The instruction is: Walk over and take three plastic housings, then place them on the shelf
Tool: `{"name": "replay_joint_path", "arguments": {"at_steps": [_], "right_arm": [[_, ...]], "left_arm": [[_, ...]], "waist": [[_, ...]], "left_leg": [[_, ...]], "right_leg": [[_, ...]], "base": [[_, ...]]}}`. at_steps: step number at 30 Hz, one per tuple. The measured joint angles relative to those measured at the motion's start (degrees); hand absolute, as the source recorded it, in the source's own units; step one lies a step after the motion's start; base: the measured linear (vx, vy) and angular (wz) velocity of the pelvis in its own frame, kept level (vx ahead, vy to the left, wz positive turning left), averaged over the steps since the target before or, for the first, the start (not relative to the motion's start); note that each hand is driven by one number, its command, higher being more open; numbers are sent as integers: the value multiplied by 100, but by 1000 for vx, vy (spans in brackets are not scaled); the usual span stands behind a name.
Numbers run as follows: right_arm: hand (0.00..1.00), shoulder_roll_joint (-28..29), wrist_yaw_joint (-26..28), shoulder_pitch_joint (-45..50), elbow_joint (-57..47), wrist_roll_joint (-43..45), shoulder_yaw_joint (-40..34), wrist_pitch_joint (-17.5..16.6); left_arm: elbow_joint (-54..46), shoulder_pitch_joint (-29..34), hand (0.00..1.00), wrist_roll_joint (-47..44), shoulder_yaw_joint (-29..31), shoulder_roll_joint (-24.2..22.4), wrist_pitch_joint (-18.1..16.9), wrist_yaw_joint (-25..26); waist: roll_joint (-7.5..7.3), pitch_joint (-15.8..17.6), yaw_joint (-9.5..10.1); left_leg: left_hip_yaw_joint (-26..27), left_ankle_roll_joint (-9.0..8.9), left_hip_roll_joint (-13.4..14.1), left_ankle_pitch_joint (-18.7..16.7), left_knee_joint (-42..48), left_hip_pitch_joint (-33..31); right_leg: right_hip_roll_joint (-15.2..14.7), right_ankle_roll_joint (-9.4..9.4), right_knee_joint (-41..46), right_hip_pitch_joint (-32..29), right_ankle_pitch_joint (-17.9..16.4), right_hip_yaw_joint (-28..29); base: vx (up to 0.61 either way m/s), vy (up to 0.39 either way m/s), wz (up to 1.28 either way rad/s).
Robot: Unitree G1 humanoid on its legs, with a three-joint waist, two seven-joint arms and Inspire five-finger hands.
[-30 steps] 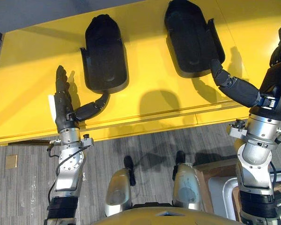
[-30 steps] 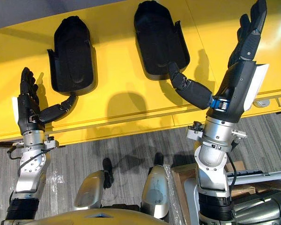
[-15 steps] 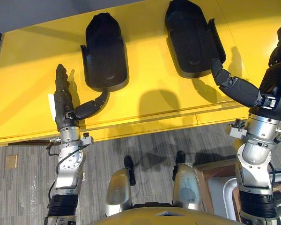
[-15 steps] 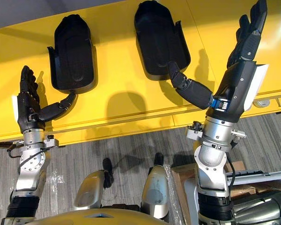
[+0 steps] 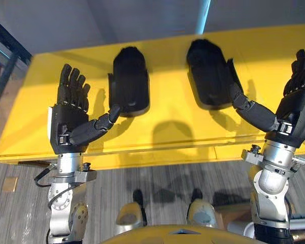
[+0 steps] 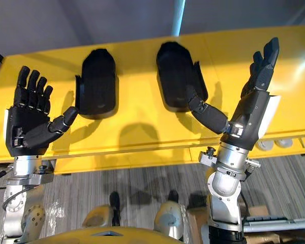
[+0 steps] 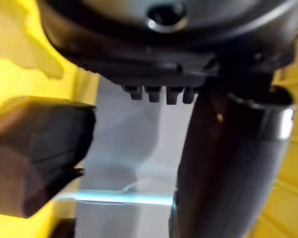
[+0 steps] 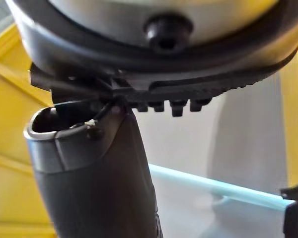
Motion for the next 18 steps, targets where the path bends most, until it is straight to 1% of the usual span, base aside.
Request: {"name": "replay_joint_path", "arguments": {"at_steps": [1, 3, 4, 5, 7, 8, 9, 11, 12, 13, 15, 17, 18], "right_arm": [[100, 0, -41, -3, 0, -8, 0, 22], [100, 8, -153, 8, 10, -40, -25, 222], [100, 28, -154, 23, 11, -39, -48, 278], [100, 93, -149, 42, 12, -31, -108, 387], [100, 246, -137, 127, 18, 19, -277, 533], [100, 314, -111, 215, 25, 87, -405, 647], [100, 346, -48, 267, 25, 146, -472, 687], [100, 471, 182, 522, 25, 450, -607, 832], [100, 483, 238, 602, 26, 490, -642, 857], [100, 499, 355, 791, 25, 590, -738, 863], [100, 500, 440, 1014, 24, 689, -907, 875], [100, 500, 452, 1222, 9, 744, -1202, 873], [100, 500, 462, 1257, 8, 791, -1276, 871]], "left_arm": [[-49, 0, 100, -45, 36, -8, -44, -45], [-304, -24, 100, -400, 167, -17, -178, -199], [-362, -32, 100, -461, 177, -21, -238, -202], [-433, -71, 100, -562, 189, -24, -403, -195], [-537, -191, 100, -667, 193, -67, -505, -180], [-565, -316, 100, -685, 190, -163, -579, -163], [-576, -371, 100, -717, 183, -215, -593, -142], [-578, -467, 100, -892, 109, -287, -601, -13], [-577, -463, 100, -902, 82, -287, -600, 18], [-573, -461, 100, -906, 1, -296, -580, 57], [-552, -464, 100, -905, -206, -300, -574, 130], [-458, -470, 100, -900, -543, -305, -539, 275], [-439, -470, 100, -898, -601, -311, -538, 310]], "waist": [[-6, -61, 5], [-59, -142, 3], [-69, -168, 3], [-94, -202, 5], [-129, -310, -34], [-146, -352, -56], [-150, -355, -69], [-197, -411, -251], [-207, -416, -285], [-221, -474, -365], [-253, -500, -486], [-255, -510, -700], [-250, -513, -773]], "left_leg": [[14, -2, 5, 6, -29, 16], [119, -18, 29, 35, -178, 228], [162, -20, 40, 36, -207, 271], [263, -32, 55, 44, -275, 373], [402, -40, 60, 58, -360, 447], [531, -39, 60, 59, -412, 523], [605, -40, 60, 59, -450, 584], [881, -64, 77, 26, -492, 729], [978, -78, 88, 15, -516, 777], [1146, -102, 120, -14, -540, 800], [1409, -145, 179, -48, -541, 883], [1751, -220, 263, -107, -525, 1059], [1826, -245, 288, -130, -523, 1099]], "right_leg": [[14, -10, -51, 15, 30, 4], [85, -12, -316, 217, 161, 57], [105, -28, -374, 245, 196, 95], [142, -30, -471, 286, 257, 196], [174, -27, -576, 282, 322, 327], [192, -27, -625, 283, 367, 445], [202, -27, -625, 284, 378, 516], [253, -29, -641, 234, 412, 791], [277, -35, -652, 211, 430, 875], [336, -48, -714, 142, 488, 1037], [441, -67, -828, 94, 588, 1289], [580, -76, -837, 59, 613, 1588], [617, -78, -838, 52, 615, 1655]], "base": [[43, 5, -7], [37, 6, -20], [8, 9, -35], [-3, 7, -32], [-8, 10, -41], [-9, 18, -46], [-17, 21, -53], [-32, 26, -59], [-37, 23, -67], [-17, 0, -74], [-7, -15, -75], [12, -22, -71], [32, -25, -67]]}}
